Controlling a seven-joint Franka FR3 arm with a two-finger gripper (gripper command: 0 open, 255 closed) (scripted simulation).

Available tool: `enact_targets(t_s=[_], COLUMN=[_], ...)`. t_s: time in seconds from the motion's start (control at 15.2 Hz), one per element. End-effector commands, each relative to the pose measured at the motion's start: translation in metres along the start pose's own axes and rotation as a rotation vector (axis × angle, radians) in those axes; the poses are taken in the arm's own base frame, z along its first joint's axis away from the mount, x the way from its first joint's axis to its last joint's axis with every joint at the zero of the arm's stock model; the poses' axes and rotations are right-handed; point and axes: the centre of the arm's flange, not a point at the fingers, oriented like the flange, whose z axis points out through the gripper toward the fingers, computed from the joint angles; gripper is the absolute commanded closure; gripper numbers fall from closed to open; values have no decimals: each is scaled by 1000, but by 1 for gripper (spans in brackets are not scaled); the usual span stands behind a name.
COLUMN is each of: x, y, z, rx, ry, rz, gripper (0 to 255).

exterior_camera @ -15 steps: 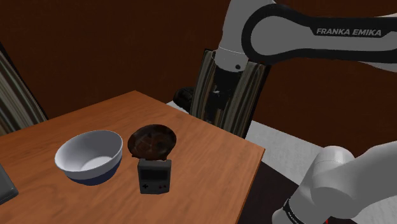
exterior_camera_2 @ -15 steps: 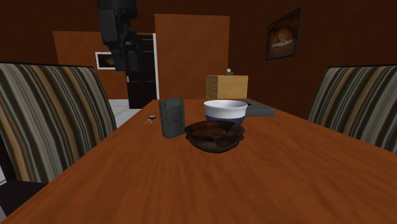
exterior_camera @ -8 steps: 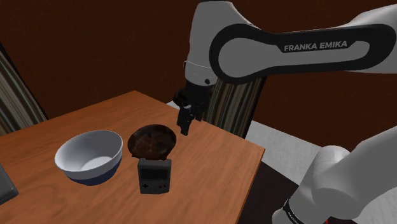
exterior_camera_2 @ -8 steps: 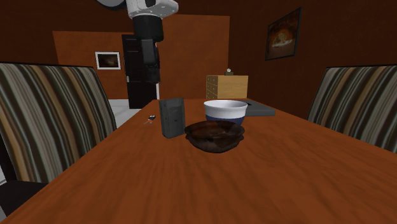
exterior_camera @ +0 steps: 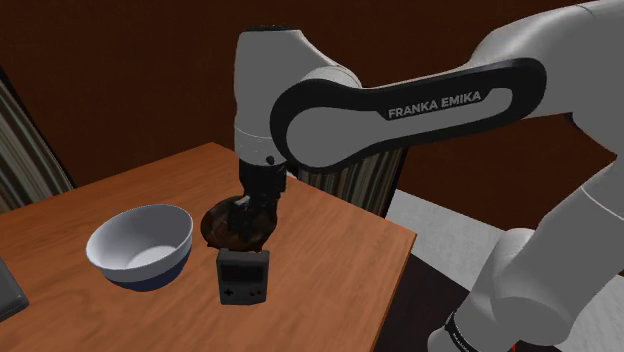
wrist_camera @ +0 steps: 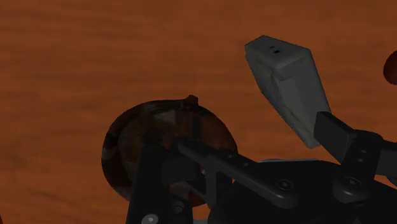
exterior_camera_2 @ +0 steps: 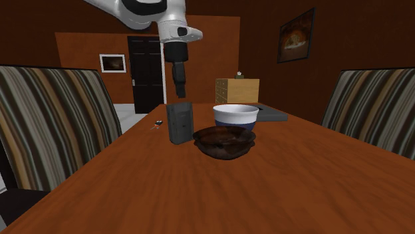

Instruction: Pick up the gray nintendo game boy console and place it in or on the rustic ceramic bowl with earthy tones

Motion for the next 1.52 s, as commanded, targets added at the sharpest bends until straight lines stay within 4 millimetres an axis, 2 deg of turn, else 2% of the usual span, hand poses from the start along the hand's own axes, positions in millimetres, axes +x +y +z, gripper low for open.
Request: enact_targets(t_s=[0.0, 0.26, 0.79, 1.32, 1.39, 1.45], x=[16, 39, 40, 40, 40, 40], y=[-25, -67, -67, -67, -67, -67], z=[7, 26, 66, 66, 66, 66], rx=[-3, -11, -11, -11, -11, -11], ry=[2, 3, 3, 3, 3, 3], rz=[-18, -53, -53, -53, -53, -53], gripper=[0, 0, 0, 0, 255, 255])
